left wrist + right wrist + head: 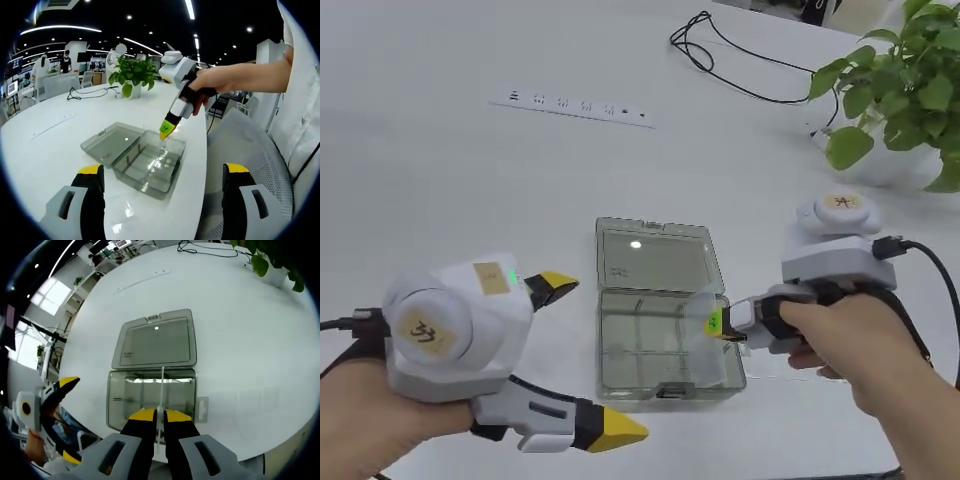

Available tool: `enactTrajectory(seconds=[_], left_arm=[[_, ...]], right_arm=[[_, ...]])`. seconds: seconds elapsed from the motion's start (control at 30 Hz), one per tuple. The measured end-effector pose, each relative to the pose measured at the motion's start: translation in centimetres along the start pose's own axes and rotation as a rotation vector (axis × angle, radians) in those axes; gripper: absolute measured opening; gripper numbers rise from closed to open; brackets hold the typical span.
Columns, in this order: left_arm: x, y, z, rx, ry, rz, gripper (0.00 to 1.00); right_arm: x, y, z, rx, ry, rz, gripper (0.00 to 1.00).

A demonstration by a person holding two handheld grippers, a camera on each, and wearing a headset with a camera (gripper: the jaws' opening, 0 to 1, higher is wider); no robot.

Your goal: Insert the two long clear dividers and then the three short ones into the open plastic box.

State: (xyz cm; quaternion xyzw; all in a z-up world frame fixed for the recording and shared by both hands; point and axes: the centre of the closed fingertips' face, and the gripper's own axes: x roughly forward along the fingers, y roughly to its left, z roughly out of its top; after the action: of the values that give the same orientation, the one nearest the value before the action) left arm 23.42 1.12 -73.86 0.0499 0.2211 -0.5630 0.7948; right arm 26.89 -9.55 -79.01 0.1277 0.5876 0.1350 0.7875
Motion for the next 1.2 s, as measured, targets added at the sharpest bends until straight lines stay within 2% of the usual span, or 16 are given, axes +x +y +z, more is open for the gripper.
enactTrajectory(seconds=[0.1,0.23,0.47,0.73,1.2], left_arm=[[0.0,0.0,0.0,0.000,-0.002,0.000,1.00],[0.0,0.1,-0.1,-0.002,0.003,-0.001,1.00],[0.1,0.1,-0.2,-0.007,0.005,-0.002,1.00],[0.0,0.0,-0.3,-0.010,0.010,-0.002,1.00],[0.0,0.1,-0.5,-0.010,0.014,0.002,1.00]], right_arm=[[0.0,0.3,-0.1,-0.004,-0.001,-0.001,0.06],[0.3,-0.2,0.2,0.002,-0.002,-0.002,0.06],[0.6,-0.2,0.1,-0.002,0.002,0.000,0.06],[0.5,0.6,-0.1,-0.079,0.001,-0.029,0.07],[0.0,0.6,0.2,-0.125,0.002,-0.050,0.07]])
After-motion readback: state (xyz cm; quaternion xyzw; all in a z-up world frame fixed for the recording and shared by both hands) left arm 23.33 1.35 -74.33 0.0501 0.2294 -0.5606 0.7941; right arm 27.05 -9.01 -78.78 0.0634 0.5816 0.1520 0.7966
